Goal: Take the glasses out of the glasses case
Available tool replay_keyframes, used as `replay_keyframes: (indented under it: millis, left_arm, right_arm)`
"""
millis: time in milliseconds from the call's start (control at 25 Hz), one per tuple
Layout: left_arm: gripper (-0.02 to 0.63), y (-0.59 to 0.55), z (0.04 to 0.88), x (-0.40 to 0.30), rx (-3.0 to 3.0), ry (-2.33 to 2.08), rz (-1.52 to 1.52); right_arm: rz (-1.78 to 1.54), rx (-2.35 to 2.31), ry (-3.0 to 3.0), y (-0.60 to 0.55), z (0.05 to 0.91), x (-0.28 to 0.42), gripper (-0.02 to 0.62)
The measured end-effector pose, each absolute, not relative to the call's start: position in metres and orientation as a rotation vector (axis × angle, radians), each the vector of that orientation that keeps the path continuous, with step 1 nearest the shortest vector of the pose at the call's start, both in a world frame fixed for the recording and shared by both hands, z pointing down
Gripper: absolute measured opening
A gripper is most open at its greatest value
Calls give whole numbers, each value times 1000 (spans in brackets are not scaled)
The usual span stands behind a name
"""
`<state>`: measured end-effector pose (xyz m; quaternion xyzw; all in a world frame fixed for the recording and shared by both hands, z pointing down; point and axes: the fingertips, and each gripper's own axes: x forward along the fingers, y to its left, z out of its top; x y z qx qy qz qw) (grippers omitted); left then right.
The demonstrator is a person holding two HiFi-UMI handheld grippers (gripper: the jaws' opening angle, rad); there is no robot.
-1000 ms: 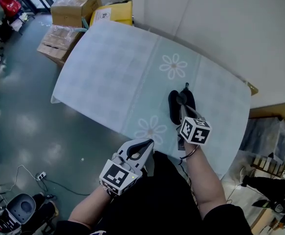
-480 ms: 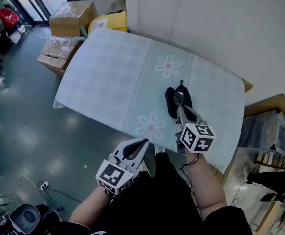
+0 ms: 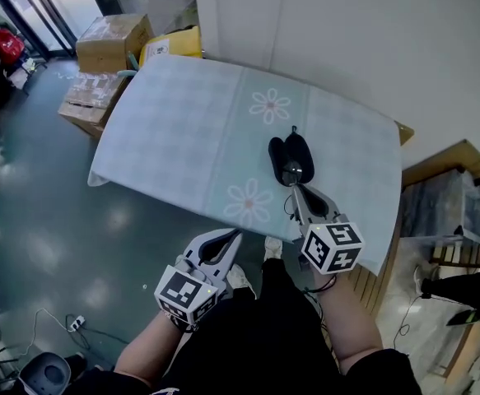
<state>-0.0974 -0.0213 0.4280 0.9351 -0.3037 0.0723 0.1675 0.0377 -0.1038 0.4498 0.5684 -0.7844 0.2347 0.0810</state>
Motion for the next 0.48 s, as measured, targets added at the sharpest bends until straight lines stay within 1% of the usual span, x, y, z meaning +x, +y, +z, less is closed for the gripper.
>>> replay_keyframes:
  millis: [480]
  left_arm:
    - [29, 9, 415, -77, 2658, -908, 159]
  right_arm:
    - [568, 1595, -2457, -34, 418, 40, 28]
